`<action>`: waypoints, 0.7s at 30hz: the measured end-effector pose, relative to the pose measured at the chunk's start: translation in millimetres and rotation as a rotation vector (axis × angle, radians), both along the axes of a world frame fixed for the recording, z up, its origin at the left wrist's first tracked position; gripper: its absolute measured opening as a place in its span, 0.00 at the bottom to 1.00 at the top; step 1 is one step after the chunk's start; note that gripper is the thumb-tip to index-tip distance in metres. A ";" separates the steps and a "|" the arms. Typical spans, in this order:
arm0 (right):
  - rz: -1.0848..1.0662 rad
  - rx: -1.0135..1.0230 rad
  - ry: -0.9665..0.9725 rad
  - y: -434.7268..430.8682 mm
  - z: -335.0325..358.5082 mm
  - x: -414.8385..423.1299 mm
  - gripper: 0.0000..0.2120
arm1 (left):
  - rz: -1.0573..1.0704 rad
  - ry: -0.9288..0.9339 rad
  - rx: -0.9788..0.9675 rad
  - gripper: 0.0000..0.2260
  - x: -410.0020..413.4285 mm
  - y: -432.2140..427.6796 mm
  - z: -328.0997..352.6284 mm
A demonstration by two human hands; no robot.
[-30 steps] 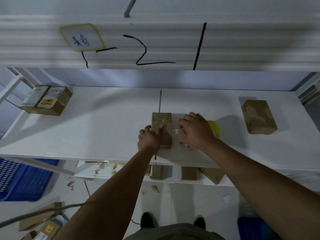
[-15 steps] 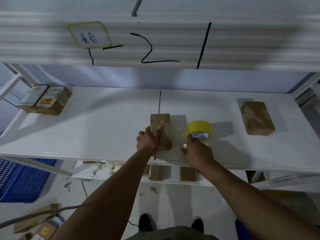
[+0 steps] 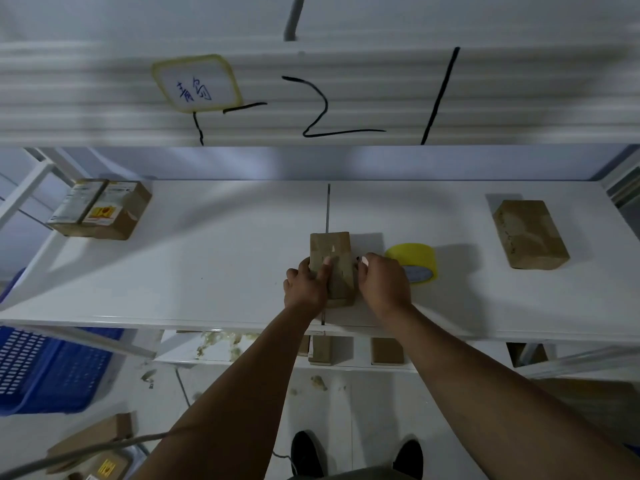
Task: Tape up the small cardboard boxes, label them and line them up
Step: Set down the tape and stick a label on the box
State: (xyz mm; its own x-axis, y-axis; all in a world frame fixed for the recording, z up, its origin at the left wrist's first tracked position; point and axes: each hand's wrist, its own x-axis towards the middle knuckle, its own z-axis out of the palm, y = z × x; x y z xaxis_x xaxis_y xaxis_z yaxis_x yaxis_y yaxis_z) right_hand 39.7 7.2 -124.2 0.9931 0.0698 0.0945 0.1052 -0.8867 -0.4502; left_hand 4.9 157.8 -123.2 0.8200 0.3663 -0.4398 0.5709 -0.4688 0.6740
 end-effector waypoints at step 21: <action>0.096 -0.340 0.090 -42.8 -2.0 -41.0 0.15 | 0.157 -0.123 -0.177 0.30 -19.6 5.0 5.8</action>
